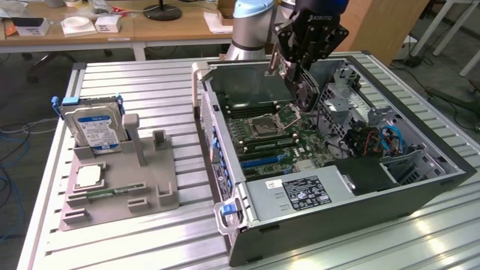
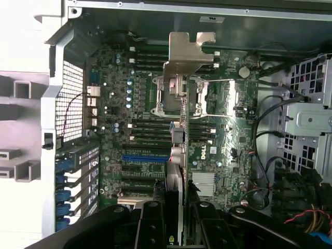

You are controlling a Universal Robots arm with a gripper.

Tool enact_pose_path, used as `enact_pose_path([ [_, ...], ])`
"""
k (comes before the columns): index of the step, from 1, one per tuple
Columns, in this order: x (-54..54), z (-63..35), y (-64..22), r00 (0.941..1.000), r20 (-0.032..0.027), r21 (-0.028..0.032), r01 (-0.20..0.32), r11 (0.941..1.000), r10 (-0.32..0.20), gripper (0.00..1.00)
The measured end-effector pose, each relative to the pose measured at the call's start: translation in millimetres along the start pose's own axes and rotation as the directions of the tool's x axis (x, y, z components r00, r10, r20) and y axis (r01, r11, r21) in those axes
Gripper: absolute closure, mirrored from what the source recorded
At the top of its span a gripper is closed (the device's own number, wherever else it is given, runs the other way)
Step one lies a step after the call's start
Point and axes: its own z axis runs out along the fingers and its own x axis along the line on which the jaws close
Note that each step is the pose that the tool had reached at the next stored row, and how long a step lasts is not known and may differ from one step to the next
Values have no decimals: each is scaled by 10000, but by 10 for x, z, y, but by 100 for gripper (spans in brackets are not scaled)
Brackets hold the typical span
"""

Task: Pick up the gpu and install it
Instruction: 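Pick up the gpu and move the gpu toward the slot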

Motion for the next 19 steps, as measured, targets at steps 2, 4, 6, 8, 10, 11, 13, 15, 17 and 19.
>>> enact_pose_path([
  [2,-11,-1,0,10000,0,0,1,10000,-1,74],
  [4,-26,0,0,10000,0,-1,0,10000,0,74],
  [6,-42,0,-1,10000,0,-3,0,10000,0,74],
  [8,-58,-1,-1,10000,0,-5,0,10000,0,74],
  [10,-79,-1,-2,10000,0,-8,1,10000,-1,74],
  [11,-91,-1,-2,10000,0,-8,-1,10000,1,74],
  [13,-112,-1,-3,10000,1,-9,1,10000,-1,74],
  [15,-132,-2,-3,10000,0,-8,0,10000,0,74],
  [17,-150,-2,-3,10000,0,-9,0,10000,0,74],
  [19,-165,-2,-4,10000,0,-9,1,10000,-1,74],
])
